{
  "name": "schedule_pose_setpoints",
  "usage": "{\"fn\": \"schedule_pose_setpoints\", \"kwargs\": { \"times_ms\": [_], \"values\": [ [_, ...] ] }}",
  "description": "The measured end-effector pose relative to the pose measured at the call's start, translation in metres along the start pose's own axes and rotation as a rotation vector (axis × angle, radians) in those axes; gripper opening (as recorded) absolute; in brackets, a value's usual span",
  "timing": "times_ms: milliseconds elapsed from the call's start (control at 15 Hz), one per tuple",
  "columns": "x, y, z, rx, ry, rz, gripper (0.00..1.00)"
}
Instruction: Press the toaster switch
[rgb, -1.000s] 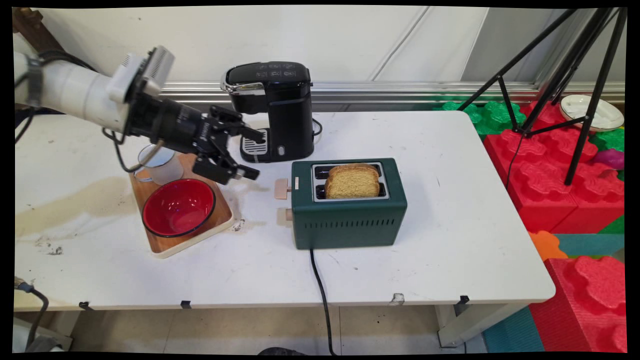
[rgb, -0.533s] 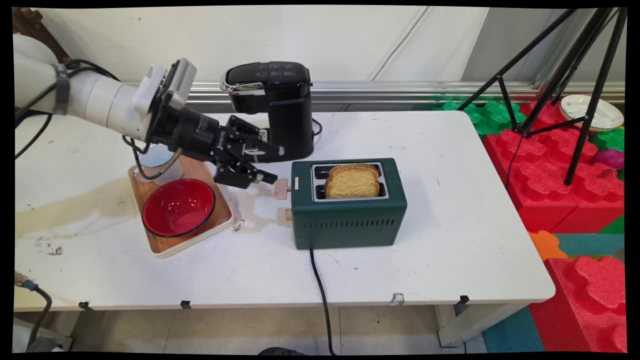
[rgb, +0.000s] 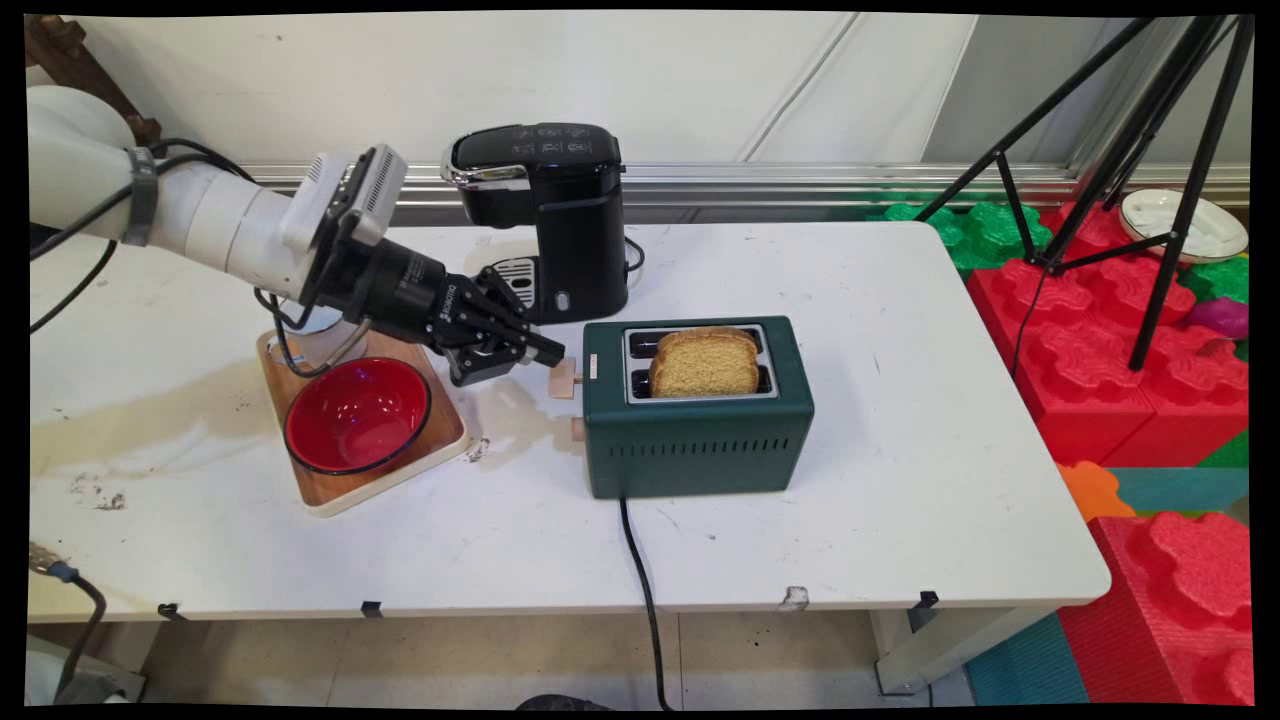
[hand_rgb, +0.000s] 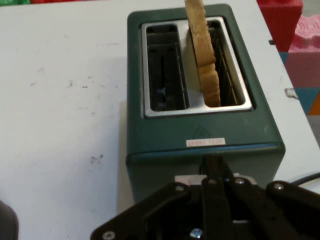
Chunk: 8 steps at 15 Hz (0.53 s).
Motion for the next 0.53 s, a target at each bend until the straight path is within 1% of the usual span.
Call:
{"fn": "schedule_pose_setpoints", "kwargs": {
  "times_ms": [533],
  "values": [
    [-0.001, -0.003, 0.015, -0.009, -0.026, 0.002, 0.00]
  ]
}}
